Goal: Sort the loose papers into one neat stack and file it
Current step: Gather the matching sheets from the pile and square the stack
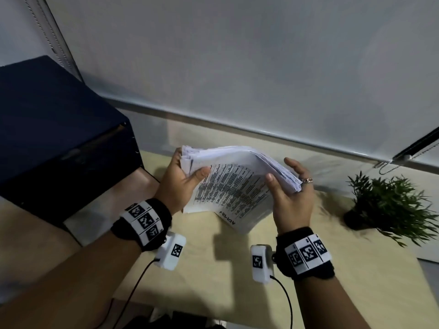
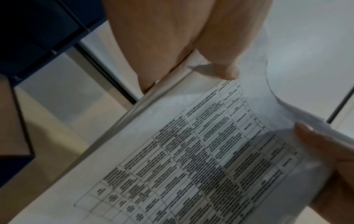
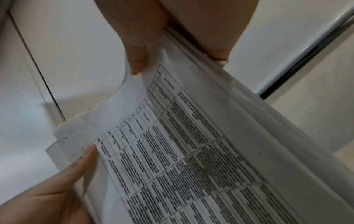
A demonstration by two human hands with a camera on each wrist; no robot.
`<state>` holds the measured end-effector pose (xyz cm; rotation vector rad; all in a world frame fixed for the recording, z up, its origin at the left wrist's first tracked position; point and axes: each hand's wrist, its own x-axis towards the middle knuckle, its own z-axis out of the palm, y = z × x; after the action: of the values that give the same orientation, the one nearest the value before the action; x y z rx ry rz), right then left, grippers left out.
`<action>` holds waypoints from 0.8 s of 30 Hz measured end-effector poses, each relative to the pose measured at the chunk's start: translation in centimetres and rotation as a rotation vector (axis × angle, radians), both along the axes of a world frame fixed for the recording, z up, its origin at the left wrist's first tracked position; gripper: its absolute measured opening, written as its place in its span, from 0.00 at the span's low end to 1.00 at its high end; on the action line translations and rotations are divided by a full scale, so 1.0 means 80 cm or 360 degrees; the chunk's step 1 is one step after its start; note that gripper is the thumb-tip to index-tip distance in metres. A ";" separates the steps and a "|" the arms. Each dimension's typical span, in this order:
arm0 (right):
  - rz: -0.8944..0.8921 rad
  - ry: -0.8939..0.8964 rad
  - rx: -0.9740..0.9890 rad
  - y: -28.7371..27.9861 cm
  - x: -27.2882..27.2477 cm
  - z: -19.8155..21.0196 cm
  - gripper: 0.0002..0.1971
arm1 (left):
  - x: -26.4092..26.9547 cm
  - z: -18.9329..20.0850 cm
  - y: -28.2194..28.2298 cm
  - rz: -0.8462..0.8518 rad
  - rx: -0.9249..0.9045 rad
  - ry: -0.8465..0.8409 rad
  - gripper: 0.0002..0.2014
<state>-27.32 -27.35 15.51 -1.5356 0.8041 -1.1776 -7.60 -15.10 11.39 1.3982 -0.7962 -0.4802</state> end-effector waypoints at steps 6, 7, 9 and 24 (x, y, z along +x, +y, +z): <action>-0.0037 -0.0078 -0.0203 -0.005 0.011 0.014 0.11 | -0.009 0.018 -0.013 0.0022 -0.0238 0.0172 0.41; -0.0043 -0.0048 -0.0248 -0.007 0.012 0.014 0.08 | -0.009 0.019 -0.014 0.0014 -0.0252 0.0175 0.39; -0.0047 -0.0010 -0.0277 -0.010 0.014 0.011 0.06 | -0.007 0.019 -0.016 0.0026 -0.0264 0.0175 0.33; -0.0262 -0.0047 -0.0263 -0.010 0.014 0.007 0.10 | 0.012 0.011 -0.020 -0.0073 -0.0095 -0.0022 0.17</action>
<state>-26.19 -28.12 16.09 -1.6057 0.8438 -1.4143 -6.64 -16.73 12.31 1.3314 -0.8492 -0.4789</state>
